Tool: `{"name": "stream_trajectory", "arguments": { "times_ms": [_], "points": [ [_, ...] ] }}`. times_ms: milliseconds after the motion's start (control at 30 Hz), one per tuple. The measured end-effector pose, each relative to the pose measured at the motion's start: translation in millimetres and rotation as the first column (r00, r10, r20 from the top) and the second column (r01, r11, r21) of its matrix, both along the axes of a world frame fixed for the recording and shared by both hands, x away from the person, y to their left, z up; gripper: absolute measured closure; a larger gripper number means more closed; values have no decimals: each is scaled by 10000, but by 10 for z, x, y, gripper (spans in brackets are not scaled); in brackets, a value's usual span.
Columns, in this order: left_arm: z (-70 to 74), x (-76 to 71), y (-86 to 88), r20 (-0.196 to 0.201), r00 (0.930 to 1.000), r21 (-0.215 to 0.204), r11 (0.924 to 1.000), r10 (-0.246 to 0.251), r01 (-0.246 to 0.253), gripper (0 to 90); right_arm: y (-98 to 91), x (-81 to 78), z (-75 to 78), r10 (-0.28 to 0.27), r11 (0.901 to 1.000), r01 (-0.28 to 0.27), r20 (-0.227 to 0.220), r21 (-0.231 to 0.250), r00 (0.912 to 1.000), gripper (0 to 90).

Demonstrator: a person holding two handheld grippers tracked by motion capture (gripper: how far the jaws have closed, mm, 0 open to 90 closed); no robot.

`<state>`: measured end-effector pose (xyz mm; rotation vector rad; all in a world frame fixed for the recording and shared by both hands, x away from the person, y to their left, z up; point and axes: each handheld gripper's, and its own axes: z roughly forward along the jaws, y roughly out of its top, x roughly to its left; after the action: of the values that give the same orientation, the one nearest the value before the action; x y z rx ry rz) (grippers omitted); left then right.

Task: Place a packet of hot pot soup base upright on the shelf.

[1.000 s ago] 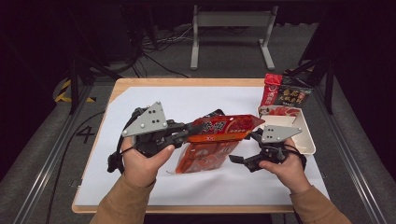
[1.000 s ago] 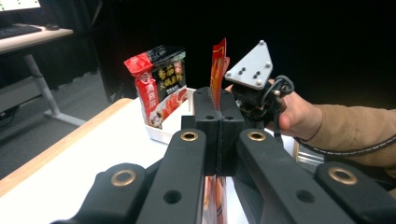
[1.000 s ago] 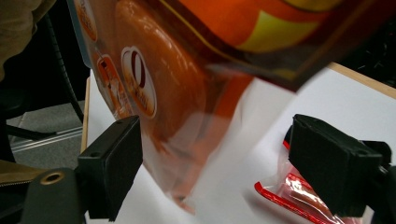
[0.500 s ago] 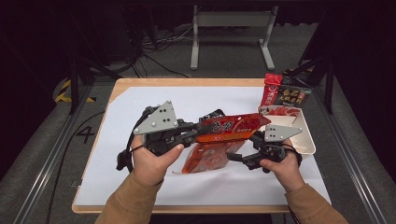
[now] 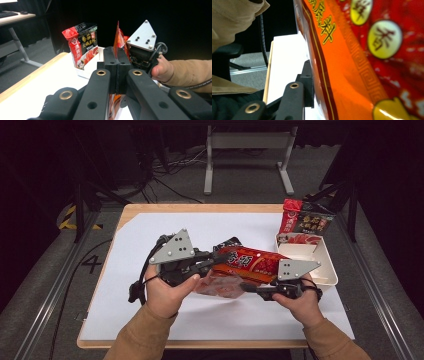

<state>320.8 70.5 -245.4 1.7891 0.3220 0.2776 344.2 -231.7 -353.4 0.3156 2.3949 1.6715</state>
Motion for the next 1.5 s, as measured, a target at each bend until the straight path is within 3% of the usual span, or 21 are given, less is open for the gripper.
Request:
{"name": "stream_trajectory", "arguments": {
  "times_ms": [267, 600, 800, 967, 1100, 1300, 1400, 1500],
  "points": [
    [-20, 18, 40, -45, 9999, -94, 9999, 111, -111, 900, -38, -28, 98, 351, 9992, -355, -190, -204, 9992, 699],
    [-63, 80, 86, -229, 9994, -220, 9994, 259, -264, 881, -104, -24, 192, 140, 9990, -157, -405, -421, 9991, 700],
    [-83, 108, 156, -111, 9963, -387, 9956, 847, -850, 700, -184, -16, 275, -82, 9979, 54, -430, -649, 9990, 701],
    [-135, 124, 257, -110, 9895, -94, 9895, 1443, -1444, 533, -295, -1, 393, -475, 9953, 432, -483, -869, 9977, 701],
    [-218, 151, 331, -191, 9818, 404, 9813, 1890, -1881, 484, -400, 5, 487, -923, 9918, 870, -537, -934, 9943, 701],
    [-394, 211, 464, -645, 9728, 672, 9736, 2225, -2183, 404, -571, 6, 634, -1544, 9845, 1477, -681, -943, 9857, 700],
    [-493, 238, 551, -778, 9636, 854, 9647, 2557, -2491, 349, -637, 8, 696, -1818, 9799, 1749, -683, -964, 9810, 701],
    [-547, 249, 606, -860, 9587, 1032, 9595, 2711, -2621, 322, -679, 13, 736, -1995, 9765, 1923, -699, -975, 9774, 700]
  ]
}}
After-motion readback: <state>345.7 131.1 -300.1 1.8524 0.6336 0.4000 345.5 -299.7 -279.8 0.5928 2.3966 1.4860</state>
